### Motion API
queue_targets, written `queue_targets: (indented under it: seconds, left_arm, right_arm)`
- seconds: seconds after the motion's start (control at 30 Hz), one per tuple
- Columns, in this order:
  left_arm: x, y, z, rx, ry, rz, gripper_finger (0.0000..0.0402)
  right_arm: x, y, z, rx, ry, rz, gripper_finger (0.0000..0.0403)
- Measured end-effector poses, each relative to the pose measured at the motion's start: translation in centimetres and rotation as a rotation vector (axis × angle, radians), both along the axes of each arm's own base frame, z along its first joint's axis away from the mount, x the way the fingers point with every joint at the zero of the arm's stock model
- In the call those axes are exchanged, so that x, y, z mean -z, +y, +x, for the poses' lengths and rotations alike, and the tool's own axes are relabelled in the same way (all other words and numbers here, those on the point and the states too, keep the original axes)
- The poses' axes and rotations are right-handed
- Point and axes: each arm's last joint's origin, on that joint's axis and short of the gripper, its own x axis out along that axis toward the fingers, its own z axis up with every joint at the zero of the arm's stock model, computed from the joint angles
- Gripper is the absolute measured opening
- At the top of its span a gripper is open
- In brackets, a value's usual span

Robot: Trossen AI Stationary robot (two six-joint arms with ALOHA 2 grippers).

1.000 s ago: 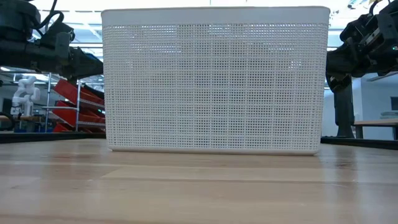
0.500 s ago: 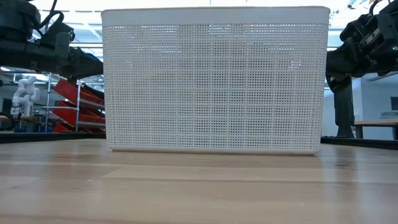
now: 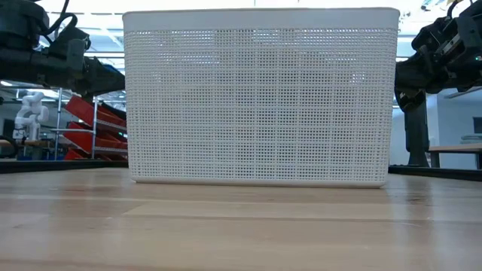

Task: Sort clothes
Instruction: Return to Home Position

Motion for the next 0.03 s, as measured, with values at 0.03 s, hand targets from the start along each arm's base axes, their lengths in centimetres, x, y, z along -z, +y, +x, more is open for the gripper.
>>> queue_targets:
  seconds: [0.03]
  left_arm:
    - [0.00, 0.00, 0.00, 0.000, 0.000, 0.000, 0.0020]
  right_arm:
    - [0.00, 0.00, 0.00, 0.000, 0.000, 0.000, 0.0000]
